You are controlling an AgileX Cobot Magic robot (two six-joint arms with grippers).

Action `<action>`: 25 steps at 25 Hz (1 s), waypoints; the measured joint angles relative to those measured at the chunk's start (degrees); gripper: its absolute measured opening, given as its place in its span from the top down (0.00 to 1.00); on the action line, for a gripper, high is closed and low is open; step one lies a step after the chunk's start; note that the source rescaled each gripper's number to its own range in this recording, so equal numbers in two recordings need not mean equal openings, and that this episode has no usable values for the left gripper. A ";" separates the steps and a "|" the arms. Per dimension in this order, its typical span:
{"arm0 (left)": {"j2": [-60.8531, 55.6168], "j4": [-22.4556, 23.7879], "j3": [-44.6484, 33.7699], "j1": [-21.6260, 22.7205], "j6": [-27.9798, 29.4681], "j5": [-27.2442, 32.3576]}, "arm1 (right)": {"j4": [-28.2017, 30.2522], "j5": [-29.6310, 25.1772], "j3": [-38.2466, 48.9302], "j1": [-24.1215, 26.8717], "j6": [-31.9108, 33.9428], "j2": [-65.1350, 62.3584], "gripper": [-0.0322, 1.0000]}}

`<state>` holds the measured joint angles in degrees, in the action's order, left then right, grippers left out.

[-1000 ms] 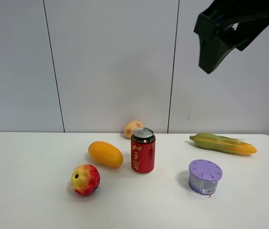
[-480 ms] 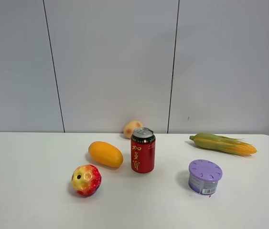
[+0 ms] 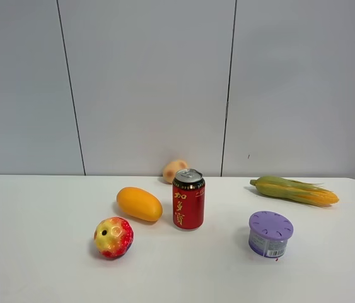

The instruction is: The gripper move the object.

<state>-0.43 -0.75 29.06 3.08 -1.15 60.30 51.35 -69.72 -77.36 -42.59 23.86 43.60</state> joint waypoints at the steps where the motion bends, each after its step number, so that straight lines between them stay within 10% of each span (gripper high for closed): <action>1: 0.00 0.00 0.00 0.00 0.00 0.00 | -0.51 -0.11 0.41 0.00 -0.32 -0.77 0.97; 17: 0.00 0.00 0.00 0.00 0.00 0.00 | -40.24 -0.09 11.17 0.00 -24.43 -2.06 0.97; 25: 0.00 0.00 0.00 0.00 0.00 0.00 | -46.34 6.68 22.53 0.98 -29.64 -2.11 0.97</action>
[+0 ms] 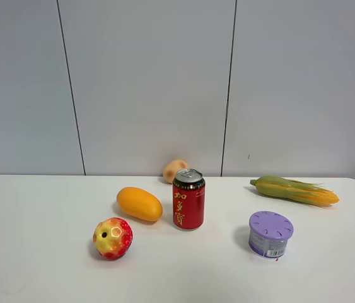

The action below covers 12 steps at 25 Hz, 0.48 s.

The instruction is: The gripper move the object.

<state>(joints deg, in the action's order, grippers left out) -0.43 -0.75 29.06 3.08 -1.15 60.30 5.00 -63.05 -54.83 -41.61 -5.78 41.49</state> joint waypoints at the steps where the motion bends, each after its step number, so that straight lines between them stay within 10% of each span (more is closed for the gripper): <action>1: 0.00 0.00 0.00 0.00 0.00 0.00 | -0.72 0.85 1.12 1.21 0.06 -0.13 0.97; 12: 0.00 0.00 0.00 0.00 0.00 0.00 | -2.30 2.89 4.05 27.43 1.73 -17.11 0.97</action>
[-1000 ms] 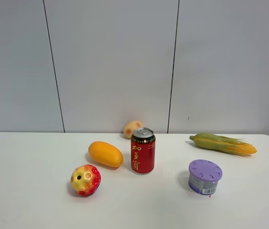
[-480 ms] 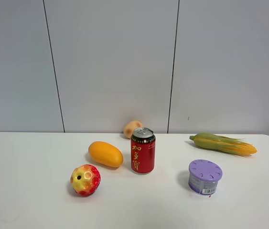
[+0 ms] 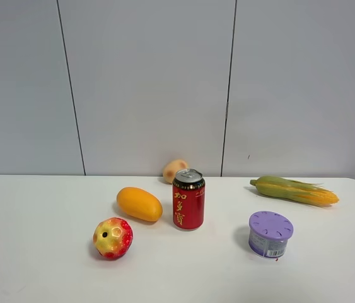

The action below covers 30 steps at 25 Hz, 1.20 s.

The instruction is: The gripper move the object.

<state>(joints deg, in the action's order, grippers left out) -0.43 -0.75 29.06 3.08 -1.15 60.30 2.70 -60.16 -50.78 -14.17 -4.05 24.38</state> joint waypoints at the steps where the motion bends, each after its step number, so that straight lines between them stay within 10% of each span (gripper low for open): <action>1: 0.00 0.00 0.00 0.00 0.00 0.00 | 0.16 0.00 0.00 1.59 1.07 -1.79 0.94; 6: 0.00 0.00 0.00 0.00 0.00 0.00 | 0.47 -0.98 0.00 8.36 3.30 -7.03 0.25; 9: 0.00 0.00 0.00 0.00 0.00 0.00 | 0.47 -1.76 0.00 10.37 4.36 -8.24 0.06; 30: 0.00 0.00 0.00 0.00 0.00 0.00 | -6.68 -2.21 21.32 15.12 4.05 -23.37 0.00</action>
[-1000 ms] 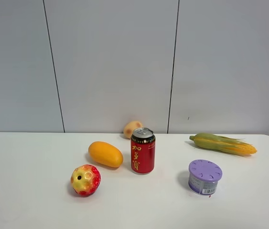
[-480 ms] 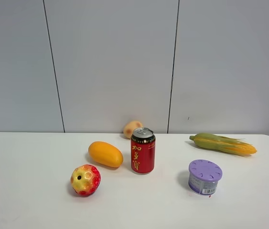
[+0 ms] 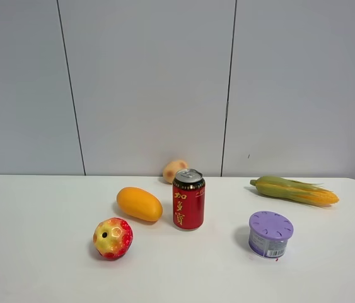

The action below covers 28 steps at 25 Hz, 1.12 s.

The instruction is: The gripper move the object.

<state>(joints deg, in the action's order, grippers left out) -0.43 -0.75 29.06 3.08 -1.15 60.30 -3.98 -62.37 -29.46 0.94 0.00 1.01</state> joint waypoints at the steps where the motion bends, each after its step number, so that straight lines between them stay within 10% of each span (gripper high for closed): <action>1: 0.00 0.00 0.00 0.00 0.00 0.00 | 0.00 0.48 0.00 0.00 0.00 0.00 0.00; 28: 0.00 0.00 0.00 0.00 0.00 0.00 | 0.23 1.05 0.66 0.00 -0.39 -1.10 0.00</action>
<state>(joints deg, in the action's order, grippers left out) -0.43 -0.75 29.06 3.08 -1.15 60.30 -3.75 -61.32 -28.80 0.94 -0.39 -0.09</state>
